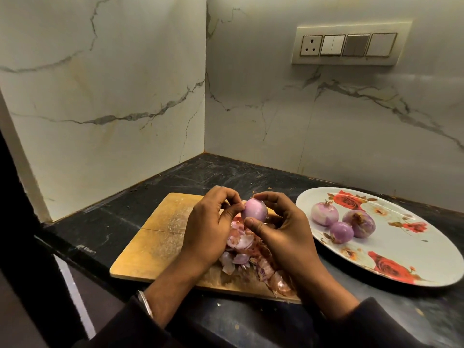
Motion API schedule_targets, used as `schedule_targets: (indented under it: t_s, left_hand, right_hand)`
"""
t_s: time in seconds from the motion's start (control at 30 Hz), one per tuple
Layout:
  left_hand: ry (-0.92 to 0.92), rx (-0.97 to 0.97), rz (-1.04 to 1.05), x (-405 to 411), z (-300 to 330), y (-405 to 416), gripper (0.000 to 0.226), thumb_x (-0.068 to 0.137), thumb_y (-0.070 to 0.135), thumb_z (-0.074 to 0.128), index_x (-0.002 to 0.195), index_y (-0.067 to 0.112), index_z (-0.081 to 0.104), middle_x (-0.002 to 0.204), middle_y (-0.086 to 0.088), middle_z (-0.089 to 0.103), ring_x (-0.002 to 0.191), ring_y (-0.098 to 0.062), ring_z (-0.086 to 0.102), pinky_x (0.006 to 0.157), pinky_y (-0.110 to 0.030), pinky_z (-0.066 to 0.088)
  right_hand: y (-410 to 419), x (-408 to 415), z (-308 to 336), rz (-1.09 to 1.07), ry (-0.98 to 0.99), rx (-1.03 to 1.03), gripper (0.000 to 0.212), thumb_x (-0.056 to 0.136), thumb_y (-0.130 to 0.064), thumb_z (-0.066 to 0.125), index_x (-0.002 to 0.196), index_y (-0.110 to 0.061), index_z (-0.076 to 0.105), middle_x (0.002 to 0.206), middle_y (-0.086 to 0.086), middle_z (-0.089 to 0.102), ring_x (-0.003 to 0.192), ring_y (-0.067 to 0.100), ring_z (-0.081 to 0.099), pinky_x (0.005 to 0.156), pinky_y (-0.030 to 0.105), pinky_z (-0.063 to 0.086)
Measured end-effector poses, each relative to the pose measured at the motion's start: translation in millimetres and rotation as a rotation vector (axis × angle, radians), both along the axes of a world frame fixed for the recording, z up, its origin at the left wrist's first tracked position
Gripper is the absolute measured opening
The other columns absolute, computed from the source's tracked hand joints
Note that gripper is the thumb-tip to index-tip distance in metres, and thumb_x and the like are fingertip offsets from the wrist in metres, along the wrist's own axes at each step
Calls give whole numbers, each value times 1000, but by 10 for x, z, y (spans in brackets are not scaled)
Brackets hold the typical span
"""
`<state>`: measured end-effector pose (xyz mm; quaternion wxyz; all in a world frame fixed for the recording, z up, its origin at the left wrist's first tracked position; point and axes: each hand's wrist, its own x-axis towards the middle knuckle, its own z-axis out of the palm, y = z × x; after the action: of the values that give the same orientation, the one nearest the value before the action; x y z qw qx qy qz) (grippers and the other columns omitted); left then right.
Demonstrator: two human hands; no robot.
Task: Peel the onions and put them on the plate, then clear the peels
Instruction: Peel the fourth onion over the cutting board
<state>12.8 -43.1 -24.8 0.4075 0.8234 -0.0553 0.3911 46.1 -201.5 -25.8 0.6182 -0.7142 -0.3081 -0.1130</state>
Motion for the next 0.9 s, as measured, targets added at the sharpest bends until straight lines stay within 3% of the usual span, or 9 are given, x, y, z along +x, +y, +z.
schedule_targets:
  t_s: [0.1,0.17,0.27,0.33,0.43,0.53,0.63,0.77,0.9]
  left_hand:
    - [-33,64,-45,-6,-1,-35,13,96,10,60,94,22,58,92,13,58,88,-7,58,72,-30,52]
    - [-54,53,-79,-11,-20,-51,5,98,21,53,94,22,55,89,11,56,84,-9,57,69,-31,51]
    - [-63,-47,-42,-9,-21,-37,31,101,47,44,94,20,57,85,9,58,80,-10,58,67,-28,51]
    - [-45,-64,-26,-21,1,-25,40,95,58,48,99,21,61,91,12,63,86,-6,61,70,-23,53]
    - [51,-128,-93,-23,11,-15,30,90,49,57,103,24,69,94,14,70,90,-2,66,73,-22,56]
    - [69,-197,-62,0,4,33,5,94,22,67,93,22,72,85,12,72,82,-1,68,70,-19,55]
    - [82,-230,-25,6,0,50,10,96,14,63,99,22,69,88,11,71,80,2,68,67,-15,54]
    - [46,-277,-28,-19,30,44,16,98,29,58,108,23,68,91,13,73,82,0,70,70,-25,60]
    - [40,-188,-136,-59,48,-21,21,89,36,66,105,24,73,97,15,73,95,0,68,75,-18,57]
  right_hand:
    - [30,30,2,-15,77,43,31,86,-17,79,111,-30,66,108,-5,72,96,17,73,78,40,62]
    - [-2,69,42,-43,96,64,27,89,-20,75,112,-31,65,106,-5,72,93,19,73,75,40,63]
    - [-70,78,76,-47,38,-26,38,84,-23,80,117,-32,62,109,-11,69,95,10,69,77,31,61]
    - [-62,48,65,-24,30,-67,46,79,-24,84,118,-33,62,111,-14,68,97,8,68,79,29,60]
    - [-22,25,31,8,-1,-86,51,74,-23,88,117,-33,63,113,-14,68,98,13,68,79,34,61]
    - [-3,9,35,55,-4,-64,52,74,-20,88,118,-29,62,113,-12,68,101,15,68,81,38,61]
    - [-2,-16,45,93,13,-40,50,78,-18,85,122,-27,62,114,-8,70,105,15,69,83,40,61]
    - [-1,-10,52,45,-23,-36,52,76,-35,82,125,-36,67,117,-9,66,108,11,67,85,35,61]
    - [-39,41,20,-34,-5,-55,67,68,-42,87,130,-40,61,118,-13,63,108,9,66,83,32,61]
